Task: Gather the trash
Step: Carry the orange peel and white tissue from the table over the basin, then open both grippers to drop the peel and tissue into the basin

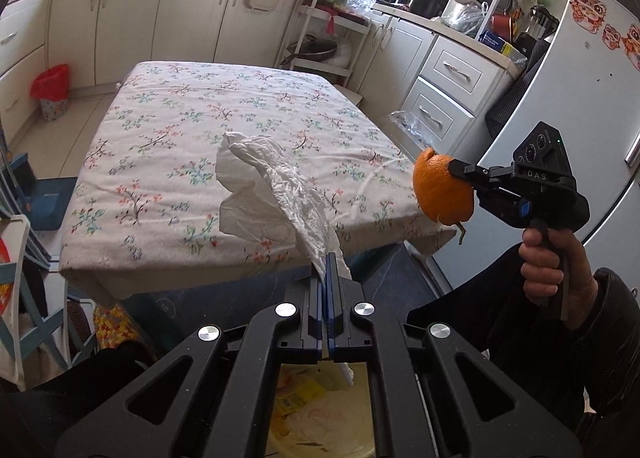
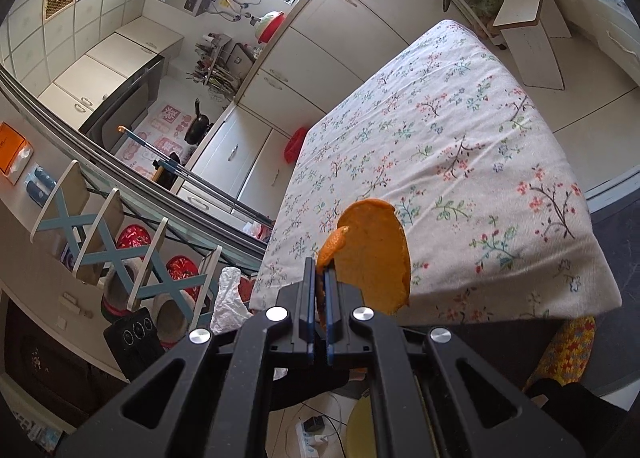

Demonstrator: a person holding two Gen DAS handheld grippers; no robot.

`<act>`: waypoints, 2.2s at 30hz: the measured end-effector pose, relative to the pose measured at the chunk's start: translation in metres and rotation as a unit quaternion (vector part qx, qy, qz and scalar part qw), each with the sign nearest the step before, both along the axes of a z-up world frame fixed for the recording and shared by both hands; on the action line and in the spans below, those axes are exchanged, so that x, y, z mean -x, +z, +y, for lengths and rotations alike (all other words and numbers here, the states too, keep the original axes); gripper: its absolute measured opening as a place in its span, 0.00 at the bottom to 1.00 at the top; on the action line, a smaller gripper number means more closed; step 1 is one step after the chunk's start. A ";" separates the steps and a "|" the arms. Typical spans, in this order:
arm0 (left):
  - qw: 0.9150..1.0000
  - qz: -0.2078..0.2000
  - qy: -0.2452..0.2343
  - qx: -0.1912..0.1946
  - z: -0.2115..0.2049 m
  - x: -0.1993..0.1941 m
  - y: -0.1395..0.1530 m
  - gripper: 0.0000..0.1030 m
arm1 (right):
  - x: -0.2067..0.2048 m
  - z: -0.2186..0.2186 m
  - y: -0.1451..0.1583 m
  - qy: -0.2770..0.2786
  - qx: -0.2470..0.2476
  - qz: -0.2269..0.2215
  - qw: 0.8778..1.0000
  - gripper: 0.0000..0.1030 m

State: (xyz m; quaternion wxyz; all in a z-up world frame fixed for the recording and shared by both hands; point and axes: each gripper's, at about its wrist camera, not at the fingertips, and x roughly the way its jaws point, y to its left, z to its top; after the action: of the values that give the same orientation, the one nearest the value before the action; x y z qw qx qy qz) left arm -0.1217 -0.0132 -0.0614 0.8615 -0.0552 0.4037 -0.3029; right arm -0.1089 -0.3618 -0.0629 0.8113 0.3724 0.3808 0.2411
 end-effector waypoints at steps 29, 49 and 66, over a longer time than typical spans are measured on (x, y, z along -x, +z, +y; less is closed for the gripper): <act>0.993 0.015 -0.066 -0.094 -0.048 0.055 -0.030 0.02 | 0.068 0.049 -0.005 0.075 -0.042 0.000 0.996 0.05; 0.980 0.058 -0.099 -0.161 -0.066 0.056 -0.059 0.02 | 0.078 0.073 -0.031 0.097 -0.003 0.081 0.992 0.05; 0.967 0.090 -0.104 -0.214 -0.078 0.056 -0.080 0.47 | 0.077 0.097 -0.060 0.129 0.054 0.163 0.977 0.49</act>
State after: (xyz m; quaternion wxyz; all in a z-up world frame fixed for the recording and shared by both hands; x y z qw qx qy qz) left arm -0.1773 -0.0909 -0.1414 0.7772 0.1460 0.5383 -0.2914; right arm -0.1858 -0.2647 -0.1231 0.7195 0.3103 0.5648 0.2589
